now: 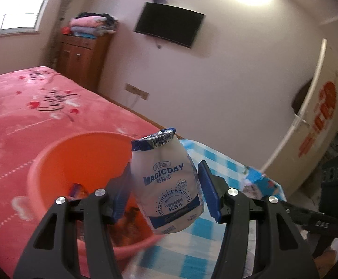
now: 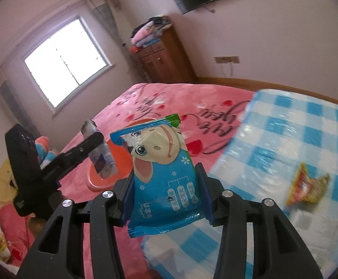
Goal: Collect trash
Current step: 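Open both tools over the orange bucket to drop the bottle and bag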
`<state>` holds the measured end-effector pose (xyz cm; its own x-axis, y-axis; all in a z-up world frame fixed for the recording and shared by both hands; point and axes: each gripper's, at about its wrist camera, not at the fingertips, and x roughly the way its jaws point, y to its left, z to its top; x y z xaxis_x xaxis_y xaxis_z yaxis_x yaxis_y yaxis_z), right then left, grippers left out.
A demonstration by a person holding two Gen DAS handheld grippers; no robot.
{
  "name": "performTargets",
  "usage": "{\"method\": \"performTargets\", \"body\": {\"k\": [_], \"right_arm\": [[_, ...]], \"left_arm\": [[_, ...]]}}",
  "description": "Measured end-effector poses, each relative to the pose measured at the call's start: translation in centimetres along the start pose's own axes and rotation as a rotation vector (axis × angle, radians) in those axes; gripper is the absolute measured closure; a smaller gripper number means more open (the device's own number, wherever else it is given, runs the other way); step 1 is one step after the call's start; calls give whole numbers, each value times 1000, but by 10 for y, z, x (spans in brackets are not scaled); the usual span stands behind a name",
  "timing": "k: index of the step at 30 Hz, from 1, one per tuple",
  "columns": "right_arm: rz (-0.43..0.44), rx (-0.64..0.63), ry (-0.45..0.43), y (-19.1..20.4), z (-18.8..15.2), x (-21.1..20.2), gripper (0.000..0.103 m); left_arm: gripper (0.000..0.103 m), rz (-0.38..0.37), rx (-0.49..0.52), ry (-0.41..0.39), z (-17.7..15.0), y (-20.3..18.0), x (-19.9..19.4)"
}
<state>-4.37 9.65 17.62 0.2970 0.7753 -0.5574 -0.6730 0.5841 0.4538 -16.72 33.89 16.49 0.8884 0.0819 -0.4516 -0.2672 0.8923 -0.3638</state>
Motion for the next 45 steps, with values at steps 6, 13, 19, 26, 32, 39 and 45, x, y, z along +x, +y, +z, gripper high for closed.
{"method": "performTargets", "body": {"k": [6, 13, 19, 26, 32, 39, 45], "right_arm": [[56, -44, 36, 30, 22, 35, 55], [89, -58, 82, 51, 37, 74, 55], [114, -24, 109, 49, 39, 101, 53], [135, 83, 69, 25, 38, 98, 34], [84, 100, 5, 12, 32, 67, 19], [-10, 83, -30, -3, 13, 40, 13], [-81, 81, -59, -18, -3, 21, 13]], "left_arm": [[46, 74, -29, -6, 8, 30, 2], [46, 107, -42, 17, 8, 48, 11], [46, 126, -50, 37, 8, 55, 21], [29, 166, -52, 58, 4, 56, 26], [20, 161, -52, 45, 3, 53, 23], [18, 139, -7, 8, 1, 37, 13], [17, 108, 36, -18, 1, 15, 4]]}}
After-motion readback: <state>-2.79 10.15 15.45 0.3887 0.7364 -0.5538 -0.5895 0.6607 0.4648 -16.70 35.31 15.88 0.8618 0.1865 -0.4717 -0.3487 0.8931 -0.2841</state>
